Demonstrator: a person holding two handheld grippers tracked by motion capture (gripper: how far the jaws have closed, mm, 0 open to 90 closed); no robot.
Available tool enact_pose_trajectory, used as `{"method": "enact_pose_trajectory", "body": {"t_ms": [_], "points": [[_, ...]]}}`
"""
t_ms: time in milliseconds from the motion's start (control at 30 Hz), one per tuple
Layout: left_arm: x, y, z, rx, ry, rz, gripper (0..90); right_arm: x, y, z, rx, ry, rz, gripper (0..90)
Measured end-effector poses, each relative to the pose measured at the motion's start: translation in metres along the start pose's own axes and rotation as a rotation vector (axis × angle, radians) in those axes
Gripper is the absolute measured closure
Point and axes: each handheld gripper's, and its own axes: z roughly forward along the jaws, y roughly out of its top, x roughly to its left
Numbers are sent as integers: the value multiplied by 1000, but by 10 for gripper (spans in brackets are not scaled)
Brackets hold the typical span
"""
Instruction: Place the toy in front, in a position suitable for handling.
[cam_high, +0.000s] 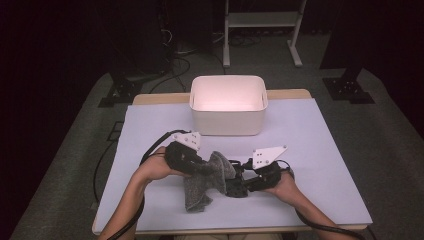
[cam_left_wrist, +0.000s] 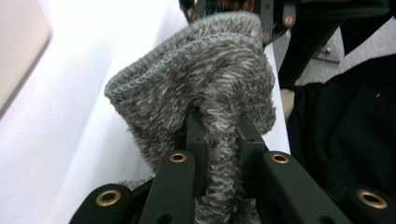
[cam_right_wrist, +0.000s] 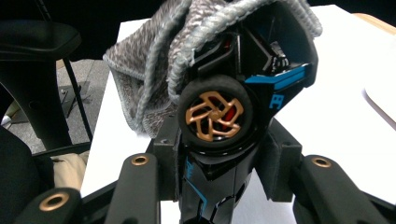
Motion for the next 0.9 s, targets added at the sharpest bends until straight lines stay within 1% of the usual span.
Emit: {"method": "enact_pose_trajectory", "body": {"t_ms": [33, 100, 167, 267, 333, 367, 433, 500, 567, 633, 667, 767, 800, 833, 867, 900], "points": [[-1, 3, -1, -9, -2, 4, 799, 0, 0, 0, 0, 2, 2, 561], [-3, 11, -2, -14, -11, 34, 799, -1, 0, 0, -2, 2, 5, 561], [-6, 22, 1, -22, -19, 56, 799, 0, 0, 1, 0, 0, 7, 561], [-10, 38, 10, -7, -33, 92, 799, 2, 2, 3, 6, -3, -6, 561], [-11, 45, 15, 3, -38, 106, 799, 2, 1, 2, 4, -6, -11, 561], [-12, 47, 16, 5, -43, 106, 799, 1, 0, 0, -1, -5, -6, 561], [-11, 47, 17, 8, -43, 109, 799, 0, -3, -4, -9, -7, 7, 561], [-9, 42, 15, -4, -46, 95, 799, 1, -4, -7, -10, -8, 8, 561], [-7, 36, 12, -14, -38, 86, 799, 0, -5, -9, -11, -10, 11, 560], [-6, 30, 8, -38, -42, 69, 799, 0, -6, -10, -12, -8, 14, 560], [-5, 26, 4, -66, -43, 63, 799, 0, -6, -11, -12, -8, 17, 559], [-4, 20, -4, -112, -53, 55, 799, -1, -7, -13, -8, -9, 19, 558], [-5, 18, -6, -126, -56, 41, 799, 0, -7, -14, -4, -10, 19, 558], [-5, 17, -8, -128, -52, 40, 799, 0, -7, -14, -4, -11, 18, 558], [-5, 16, -9, -112, -46, 54, 799, 0, -7, -15, -2, -12, 17, 558], [-5, 15, -10, -103, -39, 48, 799, 1, -8, -16, 0, -14, 13, 558]]}}
